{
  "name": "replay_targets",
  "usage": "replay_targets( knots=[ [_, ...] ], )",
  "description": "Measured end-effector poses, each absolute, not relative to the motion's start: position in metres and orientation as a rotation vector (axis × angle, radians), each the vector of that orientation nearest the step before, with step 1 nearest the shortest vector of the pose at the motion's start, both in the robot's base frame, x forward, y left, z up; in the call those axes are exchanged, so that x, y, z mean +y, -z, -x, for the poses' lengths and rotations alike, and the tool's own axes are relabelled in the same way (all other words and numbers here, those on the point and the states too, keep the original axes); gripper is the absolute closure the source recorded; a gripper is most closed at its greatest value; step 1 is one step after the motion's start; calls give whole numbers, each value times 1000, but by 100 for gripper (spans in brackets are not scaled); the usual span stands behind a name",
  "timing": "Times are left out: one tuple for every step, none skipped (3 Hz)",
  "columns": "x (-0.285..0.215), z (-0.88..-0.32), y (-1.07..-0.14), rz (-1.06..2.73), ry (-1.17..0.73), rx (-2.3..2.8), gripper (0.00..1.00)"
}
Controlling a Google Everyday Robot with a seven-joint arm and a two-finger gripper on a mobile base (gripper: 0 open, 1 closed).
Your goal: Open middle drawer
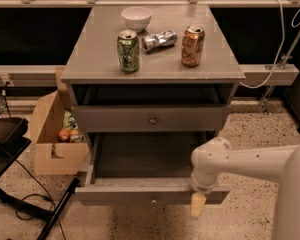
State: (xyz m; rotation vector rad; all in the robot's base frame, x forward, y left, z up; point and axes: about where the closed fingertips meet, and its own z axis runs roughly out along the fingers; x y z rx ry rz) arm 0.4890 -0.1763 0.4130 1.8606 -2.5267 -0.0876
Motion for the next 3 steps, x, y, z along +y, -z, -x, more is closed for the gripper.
replay_targets(
  knots=[
    [-206,-525,-469,-1890,31,-2589,0],
    [-233,-530,-534,-1902,-40,-2656,0],
    [-266,-517,-599,-1918,-88,-2717,0]
  ],
)
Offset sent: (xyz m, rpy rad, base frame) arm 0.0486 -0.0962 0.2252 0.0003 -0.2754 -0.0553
